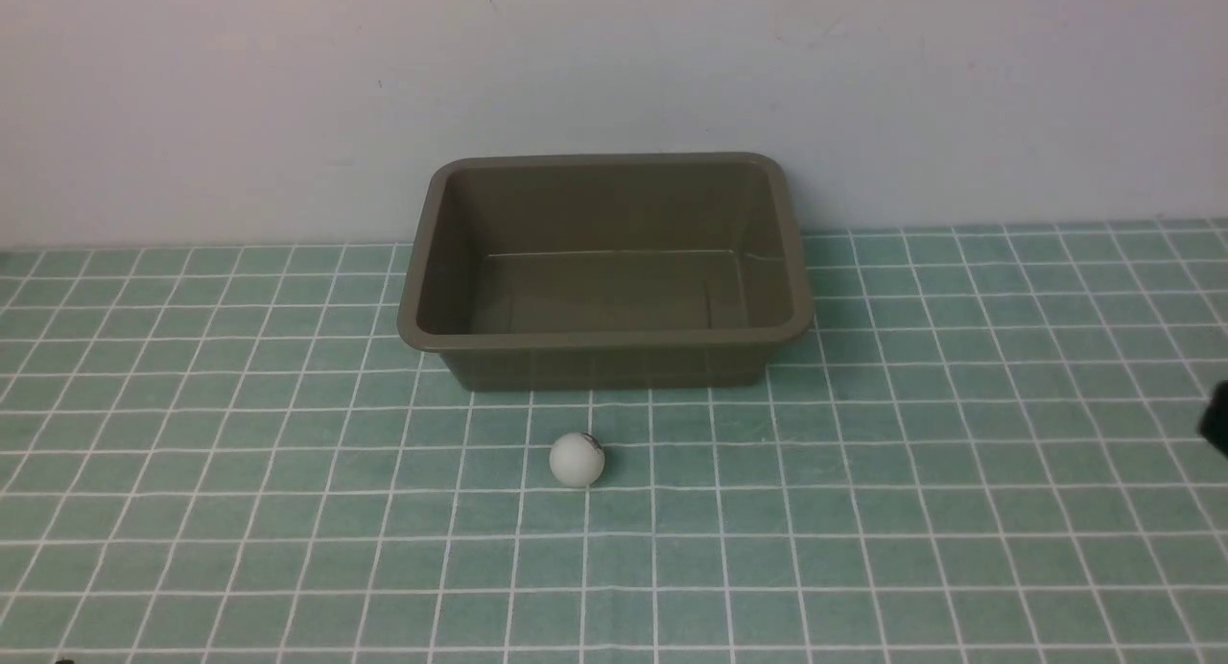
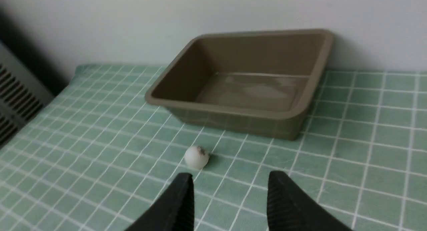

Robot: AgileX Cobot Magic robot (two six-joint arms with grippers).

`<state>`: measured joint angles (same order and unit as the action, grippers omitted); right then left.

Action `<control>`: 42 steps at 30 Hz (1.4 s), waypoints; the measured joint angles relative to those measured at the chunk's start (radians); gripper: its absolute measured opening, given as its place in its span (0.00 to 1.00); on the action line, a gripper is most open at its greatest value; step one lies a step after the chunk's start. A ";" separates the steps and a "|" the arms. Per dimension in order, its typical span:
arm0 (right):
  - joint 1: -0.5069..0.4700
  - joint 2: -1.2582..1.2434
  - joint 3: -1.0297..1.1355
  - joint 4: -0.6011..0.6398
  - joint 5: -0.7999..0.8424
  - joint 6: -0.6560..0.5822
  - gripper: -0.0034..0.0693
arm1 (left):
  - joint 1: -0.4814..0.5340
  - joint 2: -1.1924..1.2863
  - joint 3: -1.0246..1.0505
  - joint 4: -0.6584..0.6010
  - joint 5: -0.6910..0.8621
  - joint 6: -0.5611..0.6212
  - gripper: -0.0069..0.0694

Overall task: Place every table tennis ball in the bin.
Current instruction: Use the right arm to clamp the table tennis ball closest to it

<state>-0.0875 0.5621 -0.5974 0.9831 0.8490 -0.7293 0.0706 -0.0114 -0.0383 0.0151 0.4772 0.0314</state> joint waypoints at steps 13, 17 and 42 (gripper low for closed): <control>0.000 0.573 -0.175 0.169 0.108 -0.565 0.63 | 0.000 0.000 0.000 0.000 0.000 0.000 0.69; 0.028 0.718 -0.298 0.169 0.147 -0.606 0.65 | 0.000 0.000 0.000 0.000 0.000 0.000 0.69; 0.616 1.342 -0.655 0.111 -0.164 -0.536 0.65 | 0.000 0.000 0.000 0.000 0.000 0.000 0.69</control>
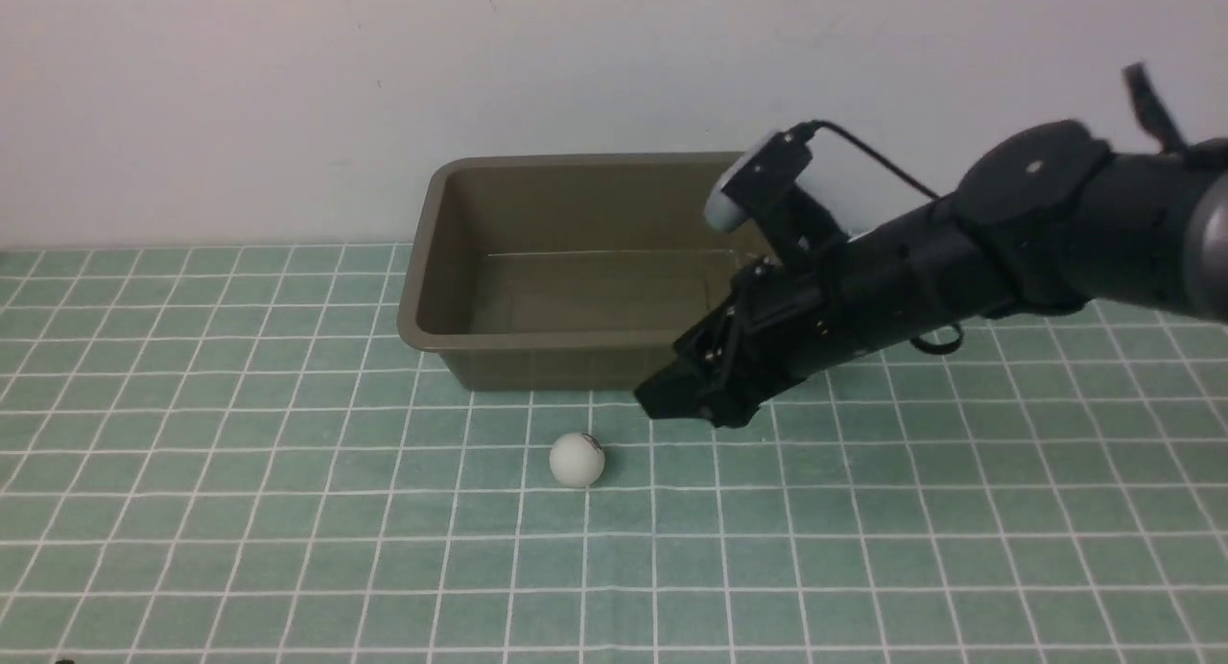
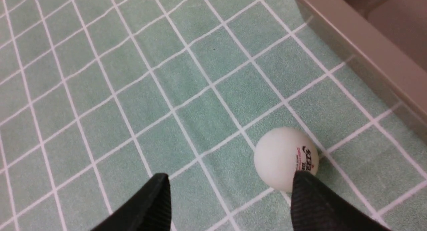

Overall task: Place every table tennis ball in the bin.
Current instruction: Use the right arm to clamp the table tennis ball closest to it

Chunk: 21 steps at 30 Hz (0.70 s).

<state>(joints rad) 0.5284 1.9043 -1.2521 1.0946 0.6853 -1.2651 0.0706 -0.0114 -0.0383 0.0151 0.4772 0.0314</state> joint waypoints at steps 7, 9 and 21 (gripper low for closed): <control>0.034 0.039 -0.008 0.079 -0.141 0.038 0.65 | 0.000 0.000 0.000 0.000 0.000 0.000 0.69; 0.034 0.051 -0.010 0.093 -0.152 0.039 0.65 | 0.000 0.000 0.000 0.000 0.000 0.000 0.69; 0.043 0.153 -0.073 0.137 -0.153 0.025 0.65 | 0.000 0.000 0.000 0.000 0.000 0.000 0.69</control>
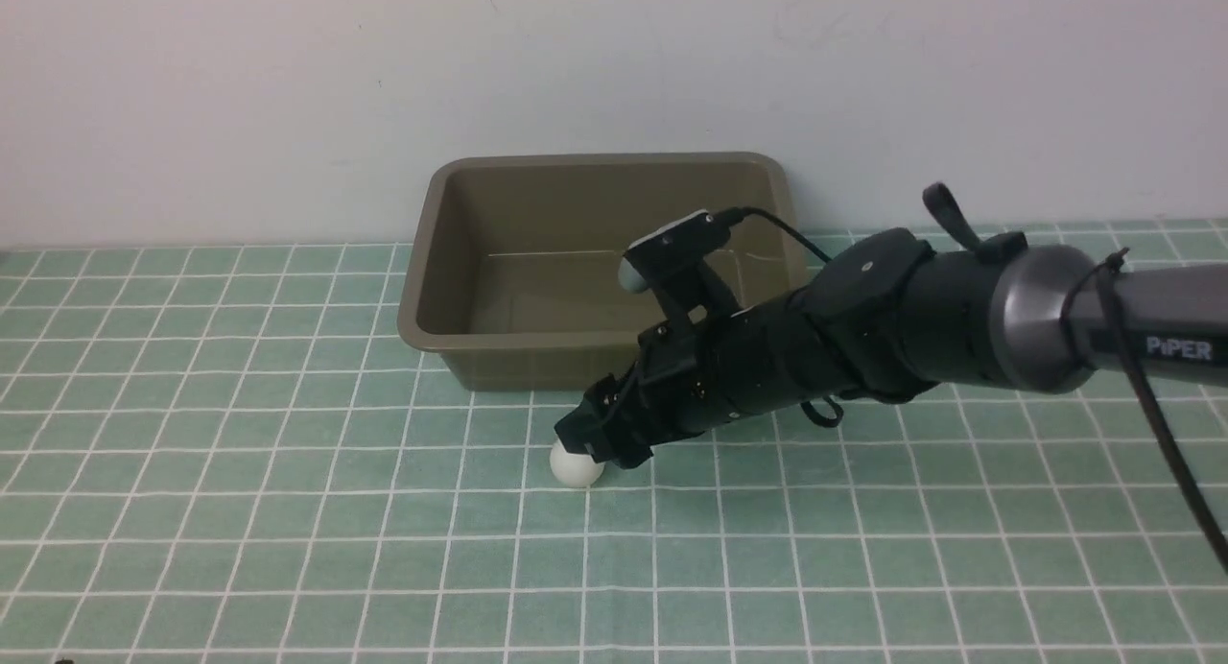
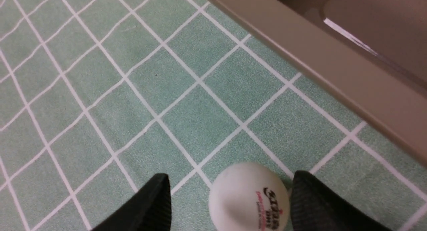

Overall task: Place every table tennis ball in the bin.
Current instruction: Use the right arm to clamp the table tennis ball closest to it

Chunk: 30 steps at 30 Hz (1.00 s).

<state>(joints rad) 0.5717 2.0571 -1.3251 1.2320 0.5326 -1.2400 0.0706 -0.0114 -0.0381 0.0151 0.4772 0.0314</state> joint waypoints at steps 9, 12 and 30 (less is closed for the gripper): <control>0.011 0.049 -0.007 0.002 -0.010 -0.022 0.65 | 0.000 0.000 0.001 0.000 0.000 0.000 0.69; 0.011 0.064 -0.008 0.010 -0.017 -0.043 0.65 | 0.000 0.000 0.001 0.000 0.000 0.000 0.69; 0.011 0.097 -0.030 0.080 -0.040 -0.099 0.65 | 0.000 0.000 0.001 0.000 0.000 0.000 0.69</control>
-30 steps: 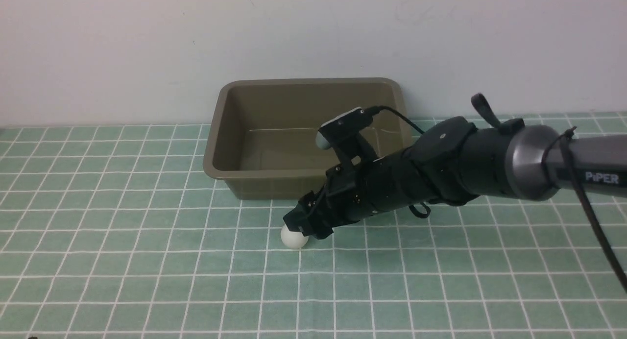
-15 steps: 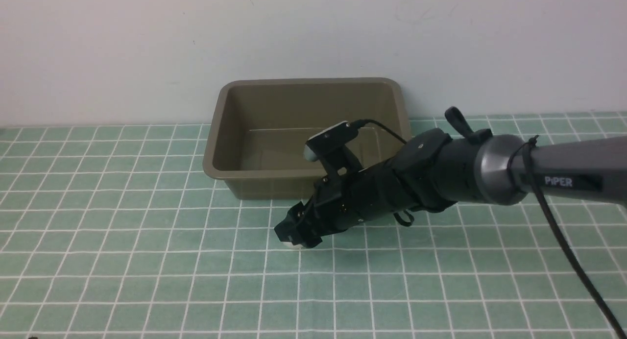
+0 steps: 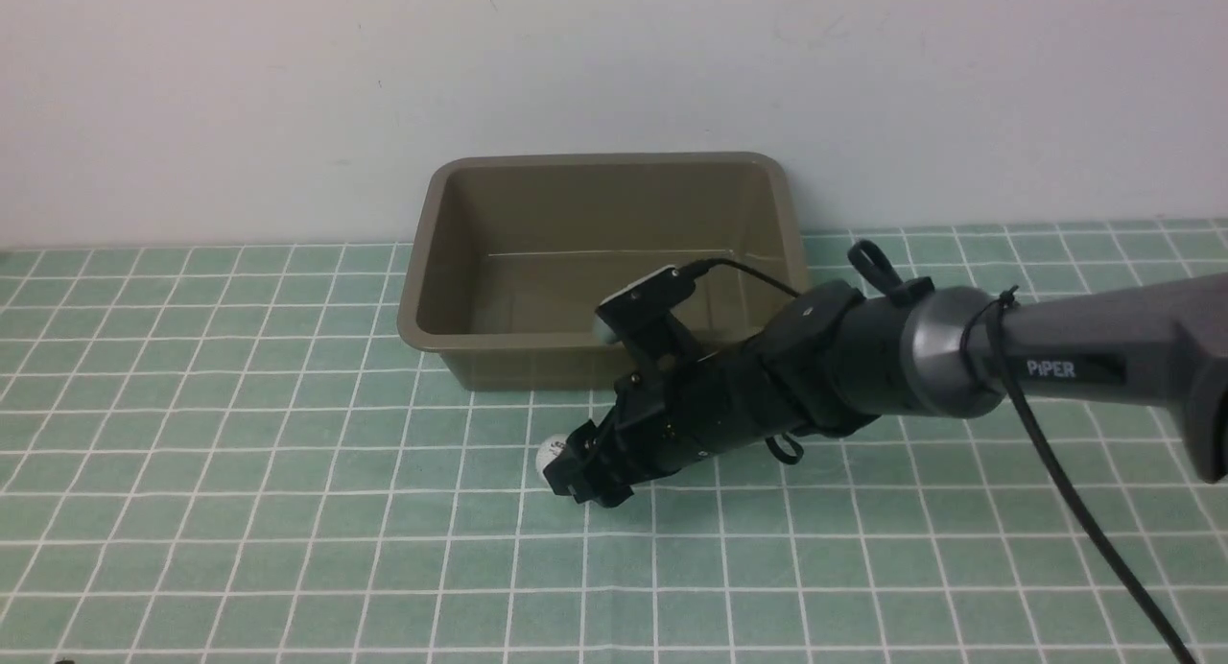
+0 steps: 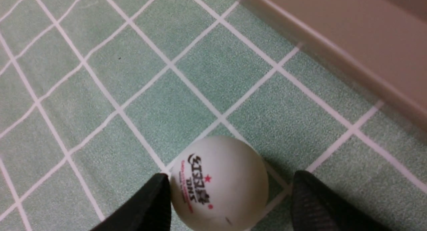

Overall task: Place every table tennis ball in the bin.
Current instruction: Use the right arm to clamp the table tennis ball closest to it

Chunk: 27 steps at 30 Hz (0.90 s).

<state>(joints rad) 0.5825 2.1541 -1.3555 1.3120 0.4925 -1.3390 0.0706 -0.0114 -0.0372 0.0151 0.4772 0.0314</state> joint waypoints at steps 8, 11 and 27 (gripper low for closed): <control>0.000 0.000 0.000 0.058 0.008 -0.092 0.65 | 0.000 0.000 0.000 0.000 0.000 0.000 0.69; 0.000 0.000 -0.001 0.090 0.017 -0.125 0.65 | 0.000 0.000 0.000 0.000 0.000 0.000 0.69; 0.000 0.000 -0.001 0.108 -0.009 -0.159 0.65 | 0.000 0.000 0.000 0.000 0.000 0.000 0.69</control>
<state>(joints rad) 0.5825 2.1541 -1.3566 1.4203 0.4830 -1.4975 0.0706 -0.0114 -0.0372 0.0151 0.4772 0.0314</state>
